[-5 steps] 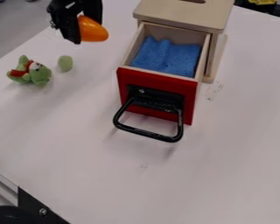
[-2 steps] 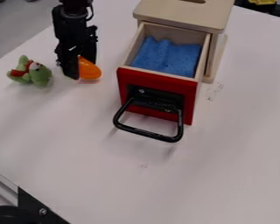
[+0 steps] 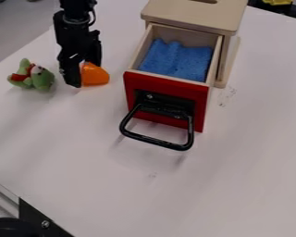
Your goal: Take the orange thing out of the drawer and put in the middle left side of the the table
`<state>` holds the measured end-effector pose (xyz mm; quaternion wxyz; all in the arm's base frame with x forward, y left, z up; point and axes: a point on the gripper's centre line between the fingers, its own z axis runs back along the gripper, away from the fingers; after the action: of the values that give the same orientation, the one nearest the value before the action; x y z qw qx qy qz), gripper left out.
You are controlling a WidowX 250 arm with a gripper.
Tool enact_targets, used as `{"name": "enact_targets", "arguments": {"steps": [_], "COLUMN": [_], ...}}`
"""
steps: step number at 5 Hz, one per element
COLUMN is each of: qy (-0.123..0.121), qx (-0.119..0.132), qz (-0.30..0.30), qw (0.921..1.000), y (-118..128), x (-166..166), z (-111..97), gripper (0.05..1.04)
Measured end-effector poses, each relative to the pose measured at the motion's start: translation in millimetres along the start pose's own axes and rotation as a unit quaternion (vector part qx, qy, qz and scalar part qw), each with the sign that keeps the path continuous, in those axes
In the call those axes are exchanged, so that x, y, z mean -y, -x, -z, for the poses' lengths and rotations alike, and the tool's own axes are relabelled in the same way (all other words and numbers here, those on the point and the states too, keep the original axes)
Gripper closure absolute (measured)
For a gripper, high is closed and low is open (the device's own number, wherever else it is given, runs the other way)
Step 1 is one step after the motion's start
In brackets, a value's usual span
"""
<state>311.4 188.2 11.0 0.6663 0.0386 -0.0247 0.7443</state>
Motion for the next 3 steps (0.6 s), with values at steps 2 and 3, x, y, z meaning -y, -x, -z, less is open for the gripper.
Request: {"name": "enact_targets", "arguments": {"steps": [2,3], "qy": [0.023,0.051], "qx": [-0.01,0.002], "qz": [-0.001,-0.008], "qw": [0.9997,0.9987], "y": [-4.6,-10.5], "x": [-3.6,-7.4], "z": [-25.9,-65.2], "gripper": [0.098,0.098]}}
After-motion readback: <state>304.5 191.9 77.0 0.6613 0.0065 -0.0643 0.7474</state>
